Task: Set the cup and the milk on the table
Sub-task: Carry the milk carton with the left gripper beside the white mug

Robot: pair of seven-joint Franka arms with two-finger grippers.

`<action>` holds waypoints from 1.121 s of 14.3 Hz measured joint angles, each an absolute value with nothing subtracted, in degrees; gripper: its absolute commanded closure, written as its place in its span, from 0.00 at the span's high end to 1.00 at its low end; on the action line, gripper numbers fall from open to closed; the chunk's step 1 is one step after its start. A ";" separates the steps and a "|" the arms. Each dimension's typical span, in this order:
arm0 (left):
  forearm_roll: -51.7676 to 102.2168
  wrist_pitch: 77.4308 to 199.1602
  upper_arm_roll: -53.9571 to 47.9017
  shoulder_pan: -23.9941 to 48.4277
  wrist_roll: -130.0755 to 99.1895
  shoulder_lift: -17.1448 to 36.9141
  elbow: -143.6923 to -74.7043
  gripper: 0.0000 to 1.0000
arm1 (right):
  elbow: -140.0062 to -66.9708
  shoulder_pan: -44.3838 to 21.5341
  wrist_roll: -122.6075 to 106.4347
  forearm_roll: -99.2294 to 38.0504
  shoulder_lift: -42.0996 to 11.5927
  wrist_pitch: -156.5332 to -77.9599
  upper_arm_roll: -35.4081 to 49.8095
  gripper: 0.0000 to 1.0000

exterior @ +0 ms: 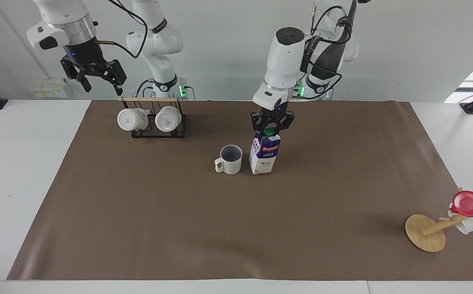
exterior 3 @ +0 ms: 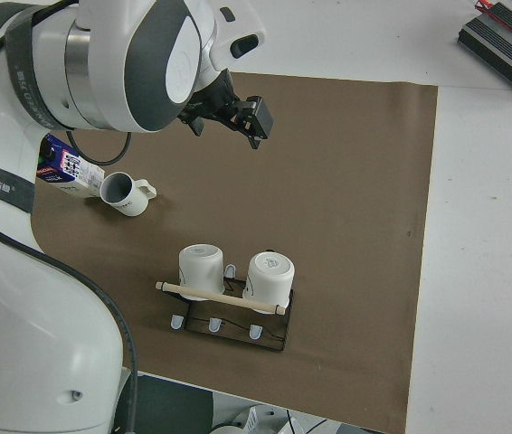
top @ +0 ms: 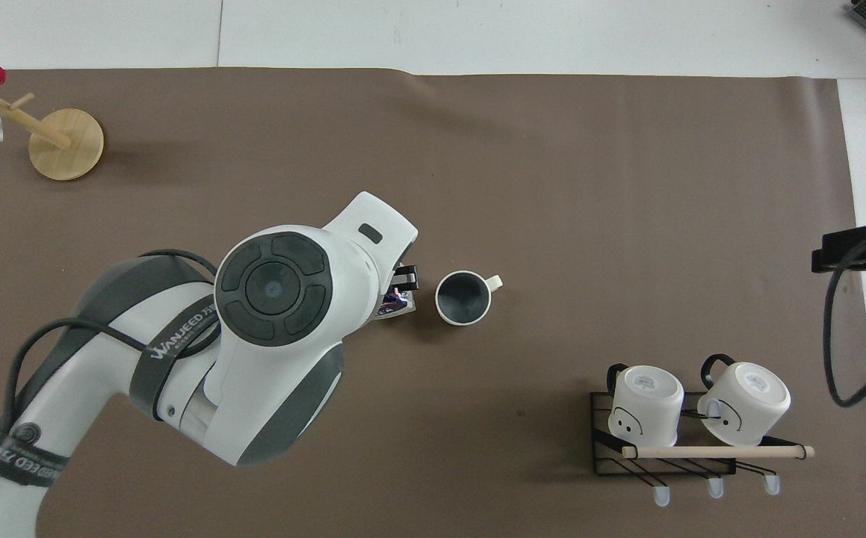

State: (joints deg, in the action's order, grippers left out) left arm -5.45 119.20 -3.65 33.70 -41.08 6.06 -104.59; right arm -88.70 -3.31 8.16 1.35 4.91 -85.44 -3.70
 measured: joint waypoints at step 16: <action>-6.07 119.81 -3.76 35.15 -41.38 6.30 -106.08 0.66 | -88.70 -3.31 8.16 1.35 4.91 -85.44 -3.70 1.00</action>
State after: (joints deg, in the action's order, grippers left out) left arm -6.07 119.81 -3.76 35.15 -41.38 6.30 -106.08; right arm -88.70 -3.31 8.16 1.35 4.91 -85.44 -3.70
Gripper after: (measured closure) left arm 0.388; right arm 0.000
